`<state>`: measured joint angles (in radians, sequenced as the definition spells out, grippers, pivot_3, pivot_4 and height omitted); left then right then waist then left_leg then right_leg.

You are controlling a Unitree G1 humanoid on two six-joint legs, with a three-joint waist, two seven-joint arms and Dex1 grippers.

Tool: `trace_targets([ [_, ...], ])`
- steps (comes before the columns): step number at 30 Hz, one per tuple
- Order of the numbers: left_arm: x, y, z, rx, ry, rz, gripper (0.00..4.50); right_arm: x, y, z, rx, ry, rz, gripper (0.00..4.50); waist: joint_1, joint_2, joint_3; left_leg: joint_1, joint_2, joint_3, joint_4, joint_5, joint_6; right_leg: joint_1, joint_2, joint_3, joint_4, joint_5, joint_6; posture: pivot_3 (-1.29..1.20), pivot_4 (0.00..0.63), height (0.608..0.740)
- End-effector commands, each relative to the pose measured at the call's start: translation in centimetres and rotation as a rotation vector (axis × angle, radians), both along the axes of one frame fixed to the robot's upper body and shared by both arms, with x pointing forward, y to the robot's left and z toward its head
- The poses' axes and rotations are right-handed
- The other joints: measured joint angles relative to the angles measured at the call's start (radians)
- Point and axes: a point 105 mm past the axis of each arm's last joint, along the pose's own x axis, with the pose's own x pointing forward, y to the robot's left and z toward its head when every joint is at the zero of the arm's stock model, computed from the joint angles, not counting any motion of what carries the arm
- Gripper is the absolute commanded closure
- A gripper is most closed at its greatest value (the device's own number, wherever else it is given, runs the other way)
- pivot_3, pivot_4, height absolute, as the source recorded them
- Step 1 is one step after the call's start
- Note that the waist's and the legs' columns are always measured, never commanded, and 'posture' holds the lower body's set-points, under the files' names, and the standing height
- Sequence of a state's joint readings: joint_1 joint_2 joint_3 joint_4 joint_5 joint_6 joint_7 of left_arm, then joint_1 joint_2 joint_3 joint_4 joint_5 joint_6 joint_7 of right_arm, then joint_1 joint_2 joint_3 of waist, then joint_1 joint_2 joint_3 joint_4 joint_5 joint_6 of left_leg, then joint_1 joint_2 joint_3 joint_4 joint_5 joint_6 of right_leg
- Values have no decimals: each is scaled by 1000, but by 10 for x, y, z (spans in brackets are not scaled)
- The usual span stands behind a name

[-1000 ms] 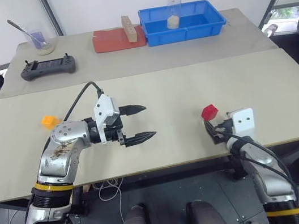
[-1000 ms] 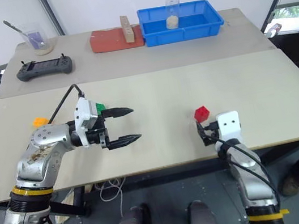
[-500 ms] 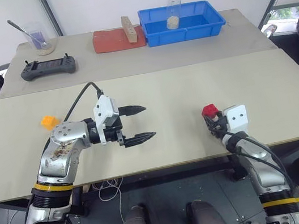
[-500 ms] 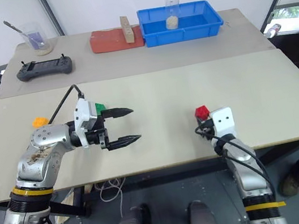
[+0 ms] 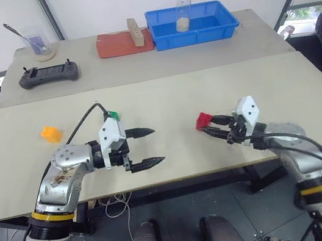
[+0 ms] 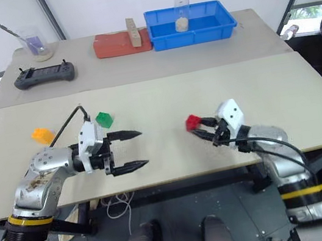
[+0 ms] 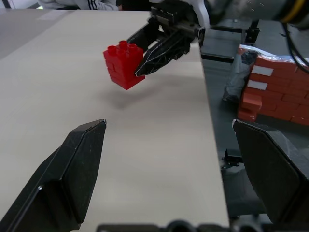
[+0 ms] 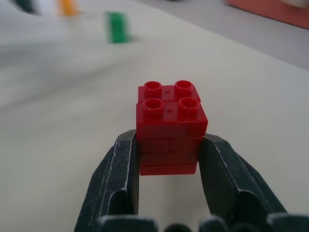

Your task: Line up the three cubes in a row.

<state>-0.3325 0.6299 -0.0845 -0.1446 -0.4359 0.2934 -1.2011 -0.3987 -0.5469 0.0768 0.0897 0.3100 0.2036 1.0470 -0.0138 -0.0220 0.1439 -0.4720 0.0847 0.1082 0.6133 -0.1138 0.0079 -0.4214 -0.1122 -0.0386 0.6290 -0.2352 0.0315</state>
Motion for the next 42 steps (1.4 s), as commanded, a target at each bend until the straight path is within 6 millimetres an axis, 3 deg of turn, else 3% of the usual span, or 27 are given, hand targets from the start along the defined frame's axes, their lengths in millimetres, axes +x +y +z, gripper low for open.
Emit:
trace_targets([
  [1,-5,6,8,-6,-62,8,0,-4,0,-11,-63,27,156,3108,5,0,0,0,0,0,0,0,0,0,0,0,0,0,0,0,150,740],
  [8,-20,16,5,8,-41,20,0,1,-21,-22,-169,68,265,3108,13,0,1,-2,0,1,2,0,0,-1,-1,0,-1,1,-2,0,150,740],
  [14,-25,14,7,6,-36,4,0,8,-28,-22,-204,106,299,3108,13,0,1,-2,0,1,2,0,0,-1,-1,0,0,1,-1,0,150,740],
  [16,-24,13,7,4,-36,3,0,7,-30,-23,-223,110,314,2079,14,0,1,-2,0,1,2,0,0,-1,-1,0,0,1,-1,0,150,740],
  [22,-26,8,4,-12,-20,4,0,16,-39,-17,-230,111,260,46,14,0,1,-2,0,1,2,0,0,-1,-1,0,0,2,0,0,150,740],
  [28,-9,9,-2,-88,-5,165,0,11,-49,0,-218,100,219,13,17,1,1,-2,0,1,2,0,0,-1,-1,0,1,3,1,0,150,740],
  [36,44,52,-19,-200,-100,797,0,-28,-3,62,38,28,76,13,26,0,1,-2,0,0,3,0,0,-1,-1,0,3,4,1,0,150,740],
  [42,77,80,-24,-226,-131,1000,0,-54,25,77,75,25,75,13,36,0,1,-1,0,-1,3,0,-1,-2,-1,-2,0,1,-3,0,150,740],
])
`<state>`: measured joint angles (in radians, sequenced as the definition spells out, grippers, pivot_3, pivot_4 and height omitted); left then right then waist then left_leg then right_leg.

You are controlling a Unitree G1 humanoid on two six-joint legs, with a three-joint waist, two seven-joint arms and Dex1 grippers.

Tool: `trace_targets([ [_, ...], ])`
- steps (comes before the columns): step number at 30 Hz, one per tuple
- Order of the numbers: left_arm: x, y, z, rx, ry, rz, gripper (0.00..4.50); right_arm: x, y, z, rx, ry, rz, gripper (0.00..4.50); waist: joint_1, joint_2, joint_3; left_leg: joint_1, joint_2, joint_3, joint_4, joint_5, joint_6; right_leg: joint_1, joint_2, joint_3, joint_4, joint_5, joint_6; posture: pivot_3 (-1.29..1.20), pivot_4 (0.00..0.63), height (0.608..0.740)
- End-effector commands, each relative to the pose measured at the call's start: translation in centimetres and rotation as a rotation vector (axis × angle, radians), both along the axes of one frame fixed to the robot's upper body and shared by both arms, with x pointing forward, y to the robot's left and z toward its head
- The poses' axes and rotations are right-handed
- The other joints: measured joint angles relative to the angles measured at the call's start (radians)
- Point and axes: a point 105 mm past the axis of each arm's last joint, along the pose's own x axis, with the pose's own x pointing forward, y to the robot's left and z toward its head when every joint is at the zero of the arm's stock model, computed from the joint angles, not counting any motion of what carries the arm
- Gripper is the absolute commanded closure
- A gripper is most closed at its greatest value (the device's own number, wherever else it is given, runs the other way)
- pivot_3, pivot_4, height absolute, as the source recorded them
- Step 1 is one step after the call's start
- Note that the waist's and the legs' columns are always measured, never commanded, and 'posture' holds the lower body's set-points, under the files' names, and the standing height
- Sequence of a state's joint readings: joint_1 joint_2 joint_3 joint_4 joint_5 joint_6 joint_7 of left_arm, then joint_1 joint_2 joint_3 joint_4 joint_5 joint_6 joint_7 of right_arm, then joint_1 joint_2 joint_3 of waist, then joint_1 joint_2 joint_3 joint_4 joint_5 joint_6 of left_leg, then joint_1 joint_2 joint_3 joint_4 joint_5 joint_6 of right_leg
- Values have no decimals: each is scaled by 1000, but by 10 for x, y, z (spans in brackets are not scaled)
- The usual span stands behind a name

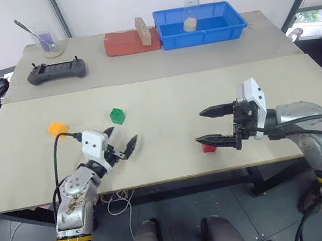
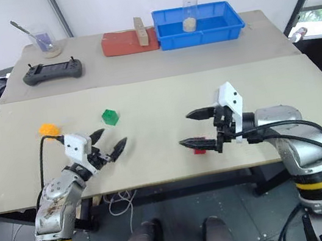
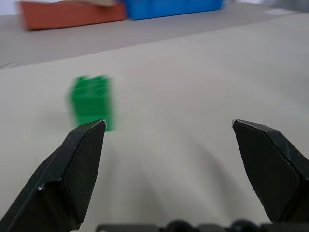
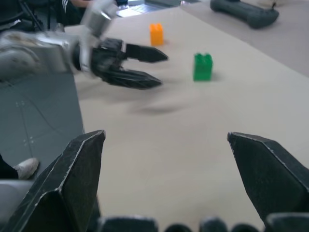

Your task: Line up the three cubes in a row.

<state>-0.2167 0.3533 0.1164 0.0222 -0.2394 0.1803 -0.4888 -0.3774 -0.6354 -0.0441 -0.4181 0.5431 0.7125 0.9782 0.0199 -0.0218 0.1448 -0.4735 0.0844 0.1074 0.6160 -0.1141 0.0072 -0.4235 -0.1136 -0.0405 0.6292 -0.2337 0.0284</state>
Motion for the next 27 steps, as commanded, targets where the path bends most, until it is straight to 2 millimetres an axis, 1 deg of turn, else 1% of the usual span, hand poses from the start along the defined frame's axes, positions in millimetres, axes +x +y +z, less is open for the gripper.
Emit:
trace_targets([
  [1,18,10,11,14,-68,67,0,-9,9,14,31,-25,-6,13,4,0,0,0,0,0,0,0,0,0,0,0,-1,0,0,0,150,740],
  [4,36,13,10,8,-57,84,0,-9,10,17,37,-29,-24,13,11,0,0,-1,-1,0,0,0,0,0,-1,0,-2,1,0,0,150,740],
  [6,47,11,6,10,-30,58,0,-8,9,17,35,-35,-41,13,14,-1,0,-1,-1,0,0,0,0,1,-1,0,-2,1,1,0,150,740],
  [11,66,-4,1,3,9,-33,0,-9,6,17,30,-36,-66,13,17,-1,0,-2,-1,1,0,0,0,1,0,0,-1,5,6,0,150,740],
  [16,80,-5,0,15,6,5,0,-10,1,14,20,-38,-85,13,17,-2,1,-3,-1,0,0,0,0,2,0,0,-1,5,6,0,150,740],
  [17,82,-5,-1,18,4,13,564,-9,0,14,19,-38,-90,0,17,-2,1,-3,-1,0,1,0,0,2,0,0,-1,5,6,0,150,740],
  [18,82,-5,-1,10,5,8,895,-8,-1,14,16,-41,-96,0,17,-2,1,-3,-1,0,1,0,1,1,0,0,-1,5,6,0,150,740],
  [22,81,-8,-2,-7,1,-12,2820,-7,-5,14,10,-47,-109,0,17,-2,1,-3,0,0,1,0,0,1,0,0,-1,5,6,0,150,740],
  [23,81,-9,-2,-8,0,-15,3190,-7,-5,13,9,-47,-111,0,16,-2,1,-3,0,0,1,0,1,1,0,0,-1,5,6,0,150,740],
  [27,78,-14,4,-5,-19,-64,3183,-6,-7,12,4,-47,-116,0,17,-3,1,-3,-1,0,1,0,1,1,0,0,-1,5,6,0,150,740],
])
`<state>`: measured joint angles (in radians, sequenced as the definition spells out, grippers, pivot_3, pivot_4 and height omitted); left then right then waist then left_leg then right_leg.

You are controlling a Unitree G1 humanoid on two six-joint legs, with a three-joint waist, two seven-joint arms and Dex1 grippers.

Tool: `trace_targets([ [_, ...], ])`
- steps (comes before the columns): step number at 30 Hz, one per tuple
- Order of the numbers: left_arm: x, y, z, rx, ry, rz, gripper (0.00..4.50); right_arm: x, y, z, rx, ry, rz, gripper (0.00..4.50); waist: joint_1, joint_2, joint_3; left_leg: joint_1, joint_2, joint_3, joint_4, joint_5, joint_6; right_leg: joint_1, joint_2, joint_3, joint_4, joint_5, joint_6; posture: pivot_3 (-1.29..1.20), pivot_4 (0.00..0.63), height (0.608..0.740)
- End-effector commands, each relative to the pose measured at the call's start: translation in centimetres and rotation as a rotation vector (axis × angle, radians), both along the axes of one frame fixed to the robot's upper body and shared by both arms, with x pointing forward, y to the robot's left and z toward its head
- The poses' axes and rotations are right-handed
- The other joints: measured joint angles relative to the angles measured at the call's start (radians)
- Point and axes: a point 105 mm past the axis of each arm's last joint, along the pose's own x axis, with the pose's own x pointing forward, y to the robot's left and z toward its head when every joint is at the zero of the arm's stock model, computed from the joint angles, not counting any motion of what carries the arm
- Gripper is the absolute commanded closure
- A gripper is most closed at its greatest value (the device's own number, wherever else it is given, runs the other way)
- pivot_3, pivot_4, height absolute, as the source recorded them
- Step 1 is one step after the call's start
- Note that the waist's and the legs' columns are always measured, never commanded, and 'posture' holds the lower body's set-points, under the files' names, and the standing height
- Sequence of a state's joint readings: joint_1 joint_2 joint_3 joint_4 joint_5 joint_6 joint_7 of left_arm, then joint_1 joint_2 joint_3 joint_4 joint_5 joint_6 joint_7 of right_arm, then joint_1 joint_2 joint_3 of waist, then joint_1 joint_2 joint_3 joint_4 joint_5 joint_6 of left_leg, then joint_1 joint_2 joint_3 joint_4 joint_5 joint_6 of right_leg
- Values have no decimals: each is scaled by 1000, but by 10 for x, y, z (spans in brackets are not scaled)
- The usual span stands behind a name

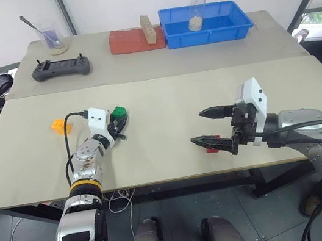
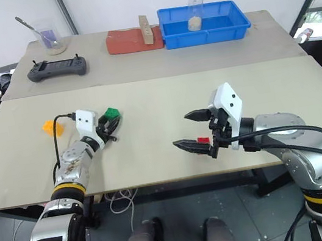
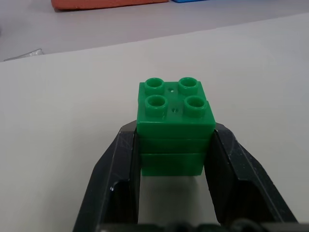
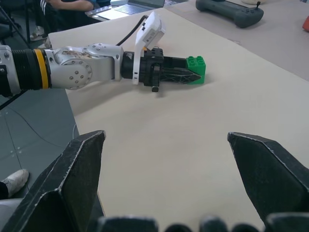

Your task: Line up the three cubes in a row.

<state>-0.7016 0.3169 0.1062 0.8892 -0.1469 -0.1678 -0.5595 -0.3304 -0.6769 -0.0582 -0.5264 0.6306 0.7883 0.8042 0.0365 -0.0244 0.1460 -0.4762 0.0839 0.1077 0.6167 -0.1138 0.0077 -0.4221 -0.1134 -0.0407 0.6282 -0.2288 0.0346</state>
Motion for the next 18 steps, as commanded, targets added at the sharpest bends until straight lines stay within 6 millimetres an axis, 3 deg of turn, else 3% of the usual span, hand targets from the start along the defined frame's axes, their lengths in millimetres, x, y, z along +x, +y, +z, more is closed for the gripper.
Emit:
trace_targets([
  [1,-2,-10,21,-4,-65,-85,3183,-1,-6,11,5,-58,-12,0,0,0,0,0,0,0,0,0,0,0,0,0,0,0,0,0,150,740],
  [6,-44,-47,40,94,-86,-515,3183,-5,-21,10,-56,-53,-3,0,0,-1,0,-1,0,0,0,0,0,0,0,0,0,0,0,0,150,740],
  [12,-105,-81,35,207,-20,-973,3183,-14,-40,9,-130,-24,13,0,-2,-1,0,0,0,0,0,0,0,0,0,0,0,-4,-6,0,150,740],
  [18,-113,-108,19,211,11,-1106,3183,-21,-41,4,-145,2,24,0,0,-1,0,0,0,0,3,0,0,1,0,0,0,-4,-5,0,150,740],
])
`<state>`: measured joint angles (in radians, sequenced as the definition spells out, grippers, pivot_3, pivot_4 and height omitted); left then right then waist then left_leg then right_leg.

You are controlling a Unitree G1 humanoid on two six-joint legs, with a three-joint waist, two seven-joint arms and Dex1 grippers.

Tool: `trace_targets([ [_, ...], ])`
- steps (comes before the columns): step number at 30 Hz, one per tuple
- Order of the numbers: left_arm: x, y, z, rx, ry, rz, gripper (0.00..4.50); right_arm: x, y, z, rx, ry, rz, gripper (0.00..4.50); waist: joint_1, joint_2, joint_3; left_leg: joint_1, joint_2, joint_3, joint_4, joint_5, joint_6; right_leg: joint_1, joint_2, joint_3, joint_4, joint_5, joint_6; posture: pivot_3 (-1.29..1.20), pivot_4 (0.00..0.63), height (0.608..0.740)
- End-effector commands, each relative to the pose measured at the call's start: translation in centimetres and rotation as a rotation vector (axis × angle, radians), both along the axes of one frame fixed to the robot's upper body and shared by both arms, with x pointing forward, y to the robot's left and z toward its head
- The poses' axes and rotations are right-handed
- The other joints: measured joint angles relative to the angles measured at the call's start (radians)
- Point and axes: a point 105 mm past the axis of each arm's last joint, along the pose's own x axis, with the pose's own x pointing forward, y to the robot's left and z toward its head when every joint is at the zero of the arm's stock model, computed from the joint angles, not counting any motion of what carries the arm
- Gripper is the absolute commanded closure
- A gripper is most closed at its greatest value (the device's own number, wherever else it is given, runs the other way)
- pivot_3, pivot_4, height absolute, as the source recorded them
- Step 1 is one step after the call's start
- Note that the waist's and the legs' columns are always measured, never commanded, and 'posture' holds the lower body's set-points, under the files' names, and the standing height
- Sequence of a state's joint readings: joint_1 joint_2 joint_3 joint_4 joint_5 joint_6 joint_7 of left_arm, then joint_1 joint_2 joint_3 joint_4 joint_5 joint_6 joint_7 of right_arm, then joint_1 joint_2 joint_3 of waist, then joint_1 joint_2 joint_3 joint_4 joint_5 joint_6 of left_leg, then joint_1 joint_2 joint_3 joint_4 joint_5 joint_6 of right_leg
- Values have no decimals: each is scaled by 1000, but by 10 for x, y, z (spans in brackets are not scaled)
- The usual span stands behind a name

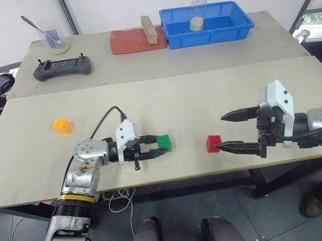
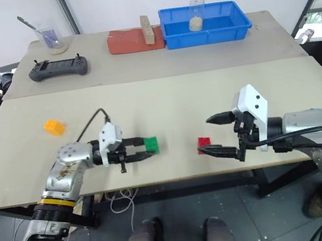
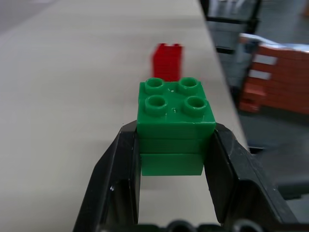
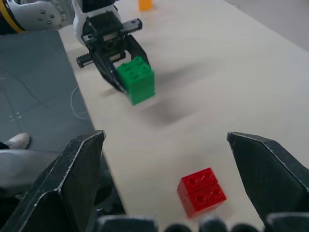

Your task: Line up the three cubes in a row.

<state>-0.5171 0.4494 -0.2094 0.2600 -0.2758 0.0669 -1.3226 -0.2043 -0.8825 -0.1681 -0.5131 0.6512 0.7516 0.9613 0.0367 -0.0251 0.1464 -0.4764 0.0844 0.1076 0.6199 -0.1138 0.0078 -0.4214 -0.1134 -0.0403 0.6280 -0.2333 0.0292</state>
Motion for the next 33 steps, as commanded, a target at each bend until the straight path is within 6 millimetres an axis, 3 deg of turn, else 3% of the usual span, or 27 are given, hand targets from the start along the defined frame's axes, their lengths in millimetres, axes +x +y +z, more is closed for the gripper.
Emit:
trace_targets([
  [1,3,-19,-1,-5,-29,-49,3183,-5,3,11,6,-53,18,0,1,0,0,0,0,0,2,0,0,0,0,0,0,0,0,0,150,740],
  [6,14,-35,-9,-2,-27,-50,3183,-6,2,10,14,-51,-2,0,1,0,0,-1,0,-1,6,-1,2,1,0,0,0,-2,5,0,150,740],
  [18,22,-50,-25,25,-28,-28,3183,-3,2,10,19,-57,-9,0,1,-1,0,-1,0,-1,6,-1,2,1,0,0,1,-2,4,0,150,740],
  [20,23,-51,-26,19,-21,-15,2111,-3,2,8,21,-54,-9,0,1,-1,0,-1,0,-1,6,-1,2,1,0,0,1,-2,4,0,150,740],
  [25,20,-50,-26,10,-23,-17,29,-3,2,7,21,-49,-4,0,1,-1,0,-1,0,-1,6,-1,2,1,0,0,1,-2,4,0,150,740],
  [28,17,-46,-25,11,-21,-20,29,-1,2,6,22,-49,0,0,0,-1,0,-1,0,-1,6,-1,2,1,0,0,1,-1,4,0,150,740],
  [33,9,-16,-27,41,-13,23,29,3,2,5,27,-52,12,0,-7,0,0,-1,0,-1,6,-1,2,1,0,0,1,-1,3,0,150,740],
])
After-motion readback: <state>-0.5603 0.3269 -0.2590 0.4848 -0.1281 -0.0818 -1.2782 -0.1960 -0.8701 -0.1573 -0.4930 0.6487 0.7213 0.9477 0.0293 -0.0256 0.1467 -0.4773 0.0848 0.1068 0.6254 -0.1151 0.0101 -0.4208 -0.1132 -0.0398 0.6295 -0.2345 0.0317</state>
